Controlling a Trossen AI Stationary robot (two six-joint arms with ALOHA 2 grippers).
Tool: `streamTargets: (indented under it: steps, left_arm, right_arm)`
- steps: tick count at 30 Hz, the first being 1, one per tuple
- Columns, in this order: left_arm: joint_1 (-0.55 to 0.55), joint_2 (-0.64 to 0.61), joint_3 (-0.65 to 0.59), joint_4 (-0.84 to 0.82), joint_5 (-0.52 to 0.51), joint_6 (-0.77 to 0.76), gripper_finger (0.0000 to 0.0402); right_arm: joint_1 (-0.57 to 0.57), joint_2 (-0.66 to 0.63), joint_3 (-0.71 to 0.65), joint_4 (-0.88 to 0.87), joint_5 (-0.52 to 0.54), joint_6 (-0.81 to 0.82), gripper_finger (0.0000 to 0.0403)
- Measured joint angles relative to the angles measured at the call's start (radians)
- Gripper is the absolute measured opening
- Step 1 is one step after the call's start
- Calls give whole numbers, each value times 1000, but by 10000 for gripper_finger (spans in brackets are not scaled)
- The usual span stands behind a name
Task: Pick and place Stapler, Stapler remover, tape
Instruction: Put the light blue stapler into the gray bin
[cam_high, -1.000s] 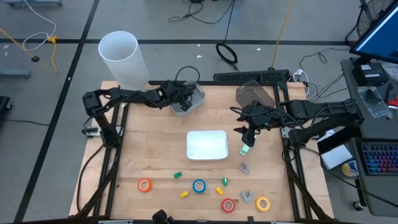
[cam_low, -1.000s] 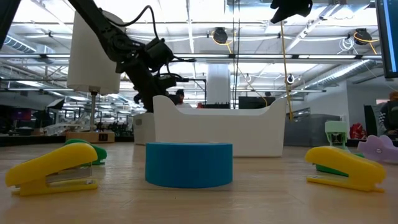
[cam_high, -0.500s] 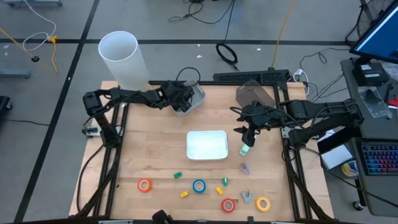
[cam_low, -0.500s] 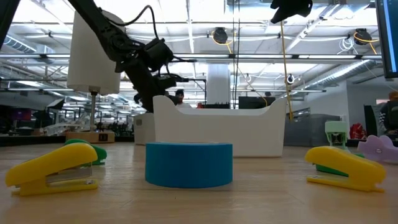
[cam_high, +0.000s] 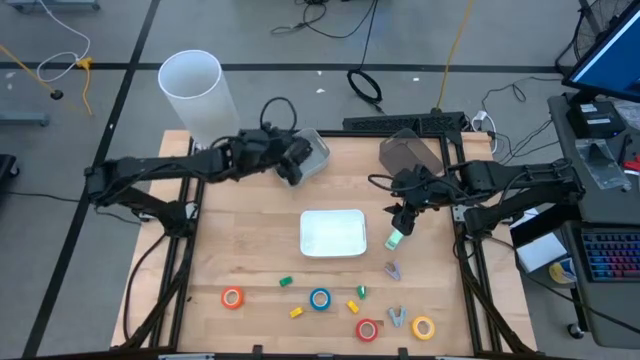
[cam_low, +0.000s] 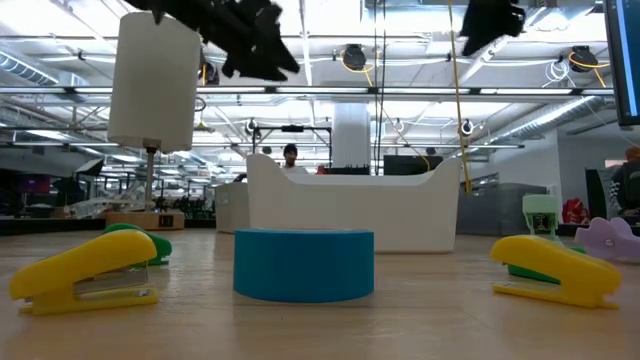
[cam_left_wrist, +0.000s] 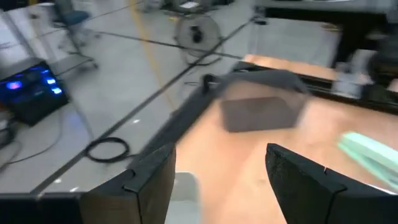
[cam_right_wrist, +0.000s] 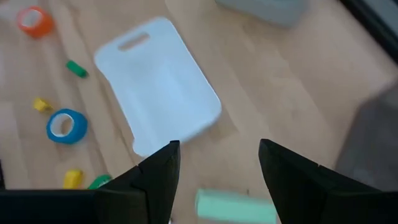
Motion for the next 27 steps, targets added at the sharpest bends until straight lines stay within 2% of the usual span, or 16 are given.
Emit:
streamTargets:
  steps: [7,11,15,27]
  left_arm:
    - [-99,-30,-2,-143,0,-47,241]
    - [-123,-30,-2,-188,0,-131,241]
    - [-150,-30,-2,-200,-2,-183,241]
    - [-234,-30,-2,-197,-21,-415,241]
  right_arm:
    - [0,0,0,-154,-3,261,210]
    - [0,0,0,-230,-4,305,210]
    - [0,0,0,-272,-2,186,210]
    - [-19,0,0,-264,54,-411,210]
